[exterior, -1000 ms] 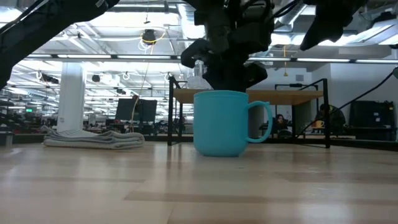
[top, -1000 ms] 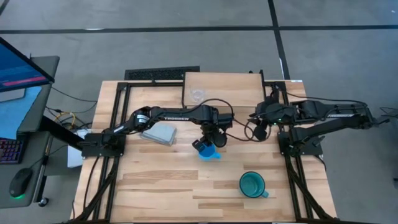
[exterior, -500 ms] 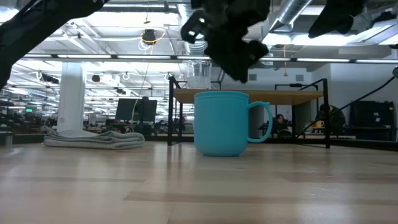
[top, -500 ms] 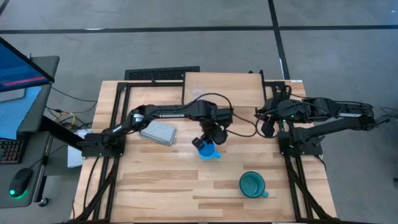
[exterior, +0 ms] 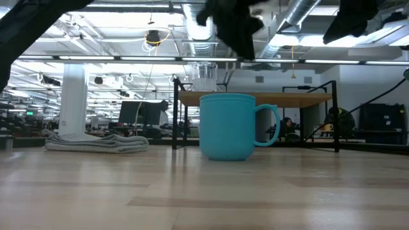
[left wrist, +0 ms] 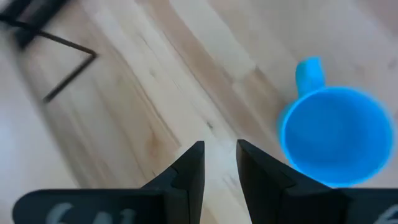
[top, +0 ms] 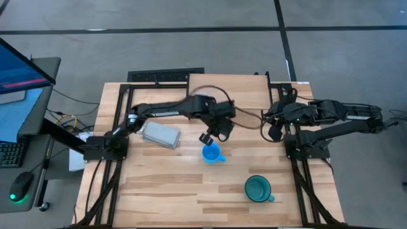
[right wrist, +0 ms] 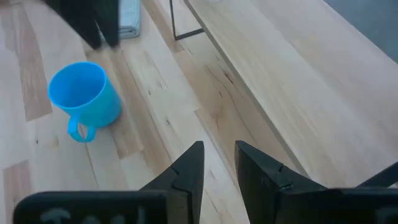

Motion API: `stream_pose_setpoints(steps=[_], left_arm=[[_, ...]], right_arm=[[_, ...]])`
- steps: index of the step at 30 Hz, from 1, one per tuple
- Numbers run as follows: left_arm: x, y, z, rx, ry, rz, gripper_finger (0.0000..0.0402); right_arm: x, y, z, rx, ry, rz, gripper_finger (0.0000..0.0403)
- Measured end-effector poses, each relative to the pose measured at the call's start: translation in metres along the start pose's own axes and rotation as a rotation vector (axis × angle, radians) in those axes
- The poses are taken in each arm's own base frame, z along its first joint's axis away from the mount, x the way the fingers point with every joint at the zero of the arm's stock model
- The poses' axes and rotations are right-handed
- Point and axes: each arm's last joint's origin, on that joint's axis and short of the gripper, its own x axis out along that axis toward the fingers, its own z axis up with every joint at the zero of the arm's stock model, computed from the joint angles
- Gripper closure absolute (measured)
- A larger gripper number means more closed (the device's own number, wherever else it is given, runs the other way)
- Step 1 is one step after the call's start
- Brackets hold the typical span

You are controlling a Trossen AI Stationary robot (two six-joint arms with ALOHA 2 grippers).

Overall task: Stack small to large cups/mugs on shelf
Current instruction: Put the blue mug on the shelf

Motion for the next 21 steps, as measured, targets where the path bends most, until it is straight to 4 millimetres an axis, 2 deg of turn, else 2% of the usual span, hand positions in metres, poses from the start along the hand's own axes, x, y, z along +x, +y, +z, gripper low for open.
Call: stream_pose_setpoints(steps=[6, 10, 18, 21], left_arm=[[-0.058, 0.014, -0.014, -0.231, -0.163, -0.026, 0.0317], [-0.098, 0.017, -0.024, -0.328, -0.214, 0.042, 0.0317], [-0.172, -0.003, -0.023, -0.384, -0.396, 0.17, 0.0317], [-0.185, -0.014, -0.026, -0.417, -0.4, 0.202, 0.0317]], right_arm=[[0.002, 0.003, 0.002, -0.004, -0.003, 0.013, 0.029], [0.001, 0.007, 0.005, -0.009, -0.037, 0.047, 0.029], [-0.003, 0.02, 0.004, -0.072, -0.069, 0.133, 0.029], [-0.005, 0.025, 0.003, -0.113, -0.075, 0.161, 0.029]])
